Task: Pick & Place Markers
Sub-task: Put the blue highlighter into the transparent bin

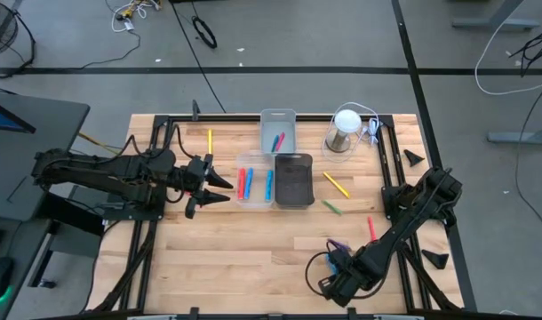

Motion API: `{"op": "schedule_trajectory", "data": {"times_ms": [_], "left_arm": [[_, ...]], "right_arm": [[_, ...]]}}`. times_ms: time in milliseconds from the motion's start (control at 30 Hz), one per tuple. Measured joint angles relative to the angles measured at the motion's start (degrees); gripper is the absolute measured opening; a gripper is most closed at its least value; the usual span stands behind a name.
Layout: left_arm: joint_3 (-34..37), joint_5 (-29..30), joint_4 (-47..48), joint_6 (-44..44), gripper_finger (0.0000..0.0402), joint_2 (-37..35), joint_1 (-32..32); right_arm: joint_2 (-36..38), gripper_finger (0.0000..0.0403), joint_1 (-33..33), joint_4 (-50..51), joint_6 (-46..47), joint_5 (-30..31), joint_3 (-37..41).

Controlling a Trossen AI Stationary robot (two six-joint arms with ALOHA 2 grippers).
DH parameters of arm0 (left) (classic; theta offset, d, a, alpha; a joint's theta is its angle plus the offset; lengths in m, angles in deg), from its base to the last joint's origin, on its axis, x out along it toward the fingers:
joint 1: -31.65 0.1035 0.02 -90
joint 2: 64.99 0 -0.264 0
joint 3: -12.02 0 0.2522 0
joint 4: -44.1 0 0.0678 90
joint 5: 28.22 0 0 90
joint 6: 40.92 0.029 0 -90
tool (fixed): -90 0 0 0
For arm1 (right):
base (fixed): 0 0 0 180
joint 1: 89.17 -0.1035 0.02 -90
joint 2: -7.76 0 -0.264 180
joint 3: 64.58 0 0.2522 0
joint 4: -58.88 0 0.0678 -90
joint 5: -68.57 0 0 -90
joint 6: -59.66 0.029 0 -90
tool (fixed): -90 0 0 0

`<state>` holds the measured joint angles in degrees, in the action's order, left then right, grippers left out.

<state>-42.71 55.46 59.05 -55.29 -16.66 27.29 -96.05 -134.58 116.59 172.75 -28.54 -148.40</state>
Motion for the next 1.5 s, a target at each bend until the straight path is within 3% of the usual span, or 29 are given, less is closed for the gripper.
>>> {"op": "schedule_trajectory", "data": {"times_ms": [267, 733, 867, 1100, 1333, 1500], "left_arm": [[0.0, -0.01, 0.74, 0.01, 0.0181, 0.0, 0.0], [-0.02, -0.94, 1.79, 0.0, 0.0181, 0.02, 0.0], [-0.02, -0.96, 2.12, 0.02, 0.0181, 0.02, 0.07], [-0.02, -0.91, 2.1, 0.09, 0.0181, 0.02, 0.07], [-0.02, -0.87, 2.05, 0.46, 0.0181, 0.02, 0.07], [-0.02, -0.84, 2.03, 0.44, 0.0181, 0.02, 0.07]], "right_arm": [[-0.05, 0.0169, 1.31, -5.52, -2.07, 0.0, 5.01], [-5.04, 0.0166, 1.42, -6.13, -5.55, -4.12, 4.98], [-5.01, 0.0138, 1.4, -5.76, -5.81, -4.28, 5.01], [-5.05, 0.0047, 1.35, -4.75, -6.04, -3.43, 5.0], [-3.8, 0.0045, 1.24, -4.01, -5.57, -1.36, 5.19], [1.35, 0.0045, 1.53, 0.34, -5.73, 3.43, 5.38]]}}
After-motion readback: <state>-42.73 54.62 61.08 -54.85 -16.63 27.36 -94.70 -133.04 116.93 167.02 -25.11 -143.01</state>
